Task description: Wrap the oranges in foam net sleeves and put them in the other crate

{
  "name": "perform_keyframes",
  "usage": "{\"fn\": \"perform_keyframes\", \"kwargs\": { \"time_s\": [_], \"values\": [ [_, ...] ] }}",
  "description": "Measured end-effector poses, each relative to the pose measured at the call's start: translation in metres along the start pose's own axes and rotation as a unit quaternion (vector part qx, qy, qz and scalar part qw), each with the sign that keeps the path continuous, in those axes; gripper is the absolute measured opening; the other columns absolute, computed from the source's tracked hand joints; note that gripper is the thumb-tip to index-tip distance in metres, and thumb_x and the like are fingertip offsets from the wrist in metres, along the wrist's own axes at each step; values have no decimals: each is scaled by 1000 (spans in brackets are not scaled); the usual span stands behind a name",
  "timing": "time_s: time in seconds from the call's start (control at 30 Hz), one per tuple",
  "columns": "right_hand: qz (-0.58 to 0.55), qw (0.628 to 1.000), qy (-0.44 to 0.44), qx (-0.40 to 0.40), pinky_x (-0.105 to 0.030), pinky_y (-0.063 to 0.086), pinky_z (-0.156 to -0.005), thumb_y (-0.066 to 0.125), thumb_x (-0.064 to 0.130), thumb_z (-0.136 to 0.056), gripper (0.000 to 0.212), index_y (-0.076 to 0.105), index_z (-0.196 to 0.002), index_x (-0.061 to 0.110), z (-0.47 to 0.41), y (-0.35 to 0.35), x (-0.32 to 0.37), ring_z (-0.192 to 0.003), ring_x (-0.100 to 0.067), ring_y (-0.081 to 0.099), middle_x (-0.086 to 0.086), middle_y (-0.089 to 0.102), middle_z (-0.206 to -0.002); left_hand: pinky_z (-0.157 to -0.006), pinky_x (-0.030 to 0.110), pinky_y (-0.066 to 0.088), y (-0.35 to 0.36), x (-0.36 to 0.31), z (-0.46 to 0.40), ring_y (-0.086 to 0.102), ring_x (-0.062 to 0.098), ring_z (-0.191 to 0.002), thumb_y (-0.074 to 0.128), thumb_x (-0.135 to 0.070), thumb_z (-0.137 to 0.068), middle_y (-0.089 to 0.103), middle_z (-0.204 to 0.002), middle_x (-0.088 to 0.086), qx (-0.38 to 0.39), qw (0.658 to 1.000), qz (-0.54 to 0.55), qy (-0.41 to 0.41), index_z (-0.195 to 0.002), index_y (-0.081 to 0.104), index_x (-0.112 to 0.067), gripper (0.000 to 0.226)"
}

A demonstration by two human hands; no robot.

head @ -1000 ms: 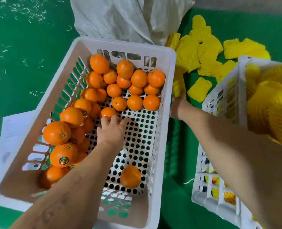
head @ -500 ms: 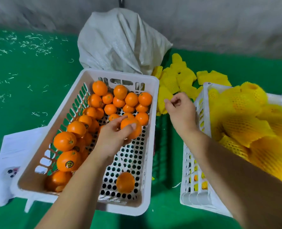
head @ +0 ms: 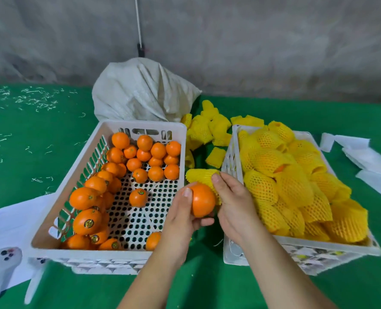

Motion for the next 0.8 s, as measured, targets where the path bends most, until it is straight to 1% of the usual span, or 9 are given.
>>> {"fn": "perform_keyframes", "kwargs": {
  "time_s": [0.1, 0.17, 0.27, 0.33, 0.43, 0.5, 0.6, 0.7, 0.8],
  "values": [
    [20, 999, 27, 13, -48, 50, -107, 78, 37, -87, 27, 77, -113, 32, 14, -1, -3, -119, -16, 67, 3, 74, -121, -70, 35, 62, 3, 14, 11, 72, 25, -83, 63, -68, -89, 71, -119, 20, -1, 989, 137, -62, -138, 62, -15, 72],
    [107, 994, 9, 4, -45, 53, -104, 72, 24, -95, 20, 75, -113, 32, 18, -3, 3, -113, -10, 68, 8, 75, -115, -68, 35, 61, -1, 12, 10, 71, 25, -80, 62, -58, -94, 69, -117, 18, 5, 985, 166, -51, -129, 67, -20, 52],
    [281, 957, -67, -35, -31, 57, -82, 74, 32, -90, 9, 71, -99, 33, 19, -7, 23, -92, -4, 68, 14, 73, -95, -63, 35, 61, 1, 4, 9, 71, 29, -79, 57, -49, -91, 73, -110, 12, 46, 987, 153, -33, -113, 73, -25, 36],
    [352, 925, -123, -74, -27, 53, -73, 76, 28, -91, 11, 65, -93, 30, 20, -9, 36, -85, -7, 65, 11, 66, -90, -59, 35, 59, 4, -2, 10, 68, 32, -74, 58, -47, -89, 72, -107, 13, 76, 987, 139, -26, -113, 74, -23, 38],
    [415, 889, -170, -92, -21, 48, -71, 74, 24, -93, 14, 61, -95, 30, 24, -5, 43, -89, -5, 59, 11, 60, -101, -58, 36, 57, 11, -10, 13, 70, 34, -78, 62, -54, -82, 72, -119, 13, 114, 989, 88, -26, -121, 76, -18, 55],
    [395, 903, -153, -74, -26, 52, -76, 72, 20, -95, 16, 62, -98, 33, 25, -6, 39, -93, -7, 63, 11, 64, -103, -59, 36, 57, 12, -12, 14, 73, 32, -88, 59, -54, -88, 70, -130, 10, 99, 995, 32, -9, -125, 76, -20, 53],
    [336, 931, -122, -71, -30, 57, -83, 71, 17, -96, 20, 69, -109, 31, 29, -15, 36, -93, -7, 67, 11, 69, -98, -60, 35, 57, 4, -12, 14, 74, 28, -86, 51, -53, -94, 70, -125, 15, 40, 999, -7, 16, -121, 77, -30, 44],
    [330, 938, -102, -30, -26, 56, -82, 70, 19, -97, 23, 73, -118, 26, 37, -14, 30, -92, -5, 69, 10, 72, -99, -80, 45, 62, -7, -12, 19, 72, 29, -101, 55, -66, -85, 67, -126, 14, -32, 996, -65, 47, -117, 68, -43, 41],
    [336, 933, -128, -11, -27, 57, -80, 66, 21, -99, 17, 74, -113, 26, 51, -3, 23, -93, -8, 70, 7, 74, -100, -107, 56, 53, -7, -19, 27, 64, 31, -124, 59, -69, -84, 60, -136, 10, -59, 992, -68, 82, -123, 51, -52, 43]
  ]
}}
Point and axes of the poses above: each hand's wrist, its own z-axis away from the middle knuckle, its own y-axis out of the palm, x = y × z, the point moved 7 cm from there along -z, towards the middle knuckle
